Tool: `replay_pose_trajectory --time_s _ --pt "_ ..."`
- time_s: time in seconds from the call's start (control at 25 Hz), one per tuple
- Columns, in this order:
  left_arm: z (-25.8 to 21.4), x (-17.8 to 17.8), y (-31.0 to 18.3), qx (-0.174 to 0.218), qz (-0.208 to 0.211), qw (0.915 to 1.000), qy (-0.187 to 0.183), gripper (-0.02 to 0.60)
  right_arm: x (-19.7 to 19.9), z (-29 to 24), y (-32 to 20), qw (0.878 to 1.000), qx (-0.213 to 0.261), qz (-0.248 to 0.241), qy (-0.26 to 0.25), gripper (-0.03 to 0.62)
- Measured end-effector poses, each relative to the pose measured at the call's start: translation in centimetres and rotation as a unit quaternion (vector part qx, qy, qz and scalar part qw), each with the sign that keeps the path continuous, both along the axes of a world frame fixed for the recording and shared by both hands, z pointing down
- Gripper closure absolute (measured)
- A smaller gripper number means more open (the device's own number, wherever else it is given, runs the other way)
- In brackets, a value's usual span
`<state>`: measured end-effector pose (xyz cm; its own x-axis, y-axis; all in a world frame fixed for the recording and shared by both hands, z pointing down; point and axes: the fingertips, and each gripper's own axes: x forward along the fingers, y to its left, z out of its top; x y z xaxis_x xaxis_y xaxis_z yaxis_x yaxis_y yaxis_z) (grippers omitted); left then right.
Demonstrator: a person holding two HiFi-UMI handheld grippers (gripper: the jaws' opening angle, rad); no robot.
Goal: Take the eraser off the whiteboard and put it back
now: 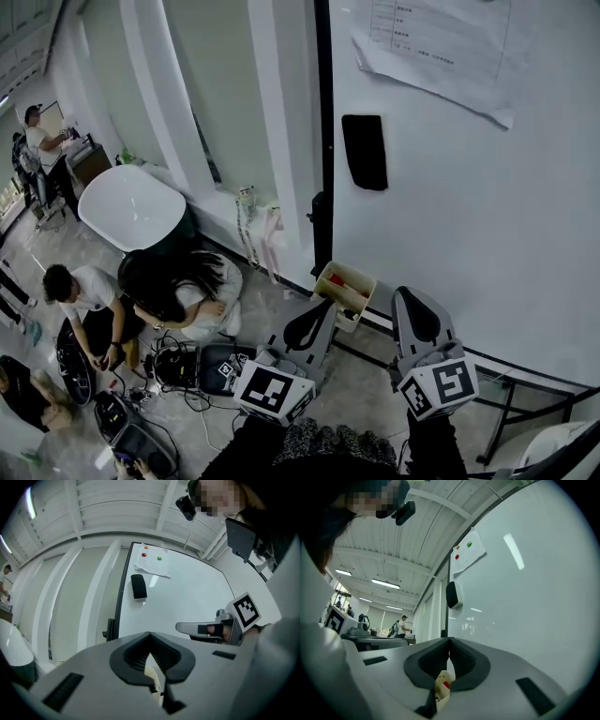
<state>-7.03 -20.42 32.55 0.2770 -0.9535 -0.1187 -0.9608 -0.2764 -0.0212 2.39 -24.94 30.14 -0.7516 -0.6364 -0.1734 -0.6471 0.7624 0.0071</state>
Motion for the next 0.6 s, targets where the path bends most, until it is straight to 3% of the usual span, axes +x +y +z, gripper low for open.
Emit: replay_pose_trajectory --time_s 0.6 --pt "-0.7 -5.3 -3.7 0.000 0.125 0.9921 -0.012 0.580 -5.8 -2.6 -1.5 0.995 0.027 0.100 -0.011 0.586"
